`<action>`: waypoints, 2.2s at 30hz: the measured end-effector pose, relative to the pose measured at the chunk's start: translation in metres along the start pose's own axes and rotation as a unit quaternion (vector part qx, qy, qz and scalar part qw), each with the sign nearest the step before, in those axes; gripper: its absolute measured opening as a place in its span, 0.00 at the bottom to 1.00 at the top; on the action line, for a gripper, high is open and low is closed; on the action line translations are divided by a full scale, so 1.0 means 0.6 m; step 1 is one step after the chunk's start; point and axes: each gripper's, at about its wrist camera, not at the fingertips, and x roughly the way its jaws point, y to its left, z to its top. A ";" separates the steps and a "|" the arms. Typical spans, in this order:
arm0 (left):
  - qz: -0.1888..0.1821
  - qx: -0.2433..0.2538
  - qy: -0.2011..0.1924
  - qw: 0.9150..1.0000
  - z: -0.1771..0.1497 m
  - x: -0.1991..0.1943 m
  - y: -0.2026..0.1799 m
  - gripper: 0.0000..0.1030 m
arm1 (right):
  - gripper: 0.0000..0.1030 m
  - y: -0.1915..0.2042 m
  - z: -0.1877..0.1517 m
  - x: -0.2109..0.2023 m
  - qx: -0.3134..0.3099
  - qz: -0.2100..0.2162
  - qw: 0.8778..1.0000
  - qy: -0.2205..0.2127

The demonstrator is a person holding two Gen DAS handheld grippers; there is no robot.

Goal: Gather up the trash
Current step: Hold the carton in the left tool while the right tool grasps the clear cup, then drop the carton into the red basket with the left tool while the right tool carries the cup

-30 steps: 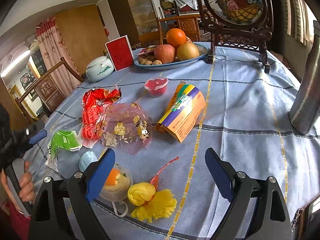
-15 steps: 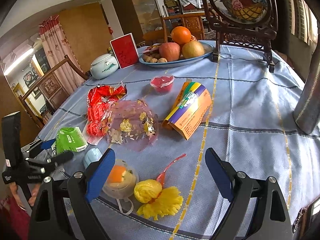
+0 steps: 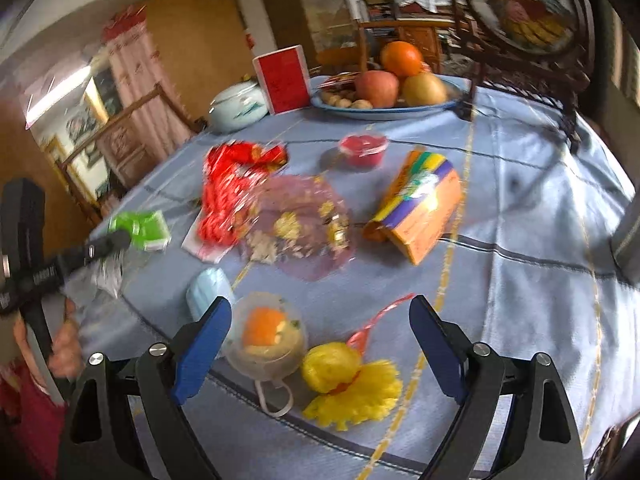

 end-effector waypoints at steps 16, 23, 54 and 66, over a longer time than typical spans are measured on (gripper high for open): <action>-0.012 -0.004 0.006 1.000 -0.003 0.005 -0.005 0.80 | 0.48 0.018 0.002 -0.029 -0.033 0.017 0.998 -0.051; -0.018 -0.012 -0.005 1.000 -0.002 -0.003 0.001 0.80 | 0.49 -0.027 0.015 -0.048 0.033 0.021 0.996 -0.079; 0.278 -0.244 -0.080 0.926 -0.323 -0.476 0.307 0.81 | 0.48 0.019 0.000 -0.075 0.003 0.038 0.994 -0.098; 0.395 -0.271 -0.098 0.872 -0.369 -0.523 0.371 0.92 | 0.48 0.171 -0.005 -0.079 -0.043 0.105 0.990 -0.089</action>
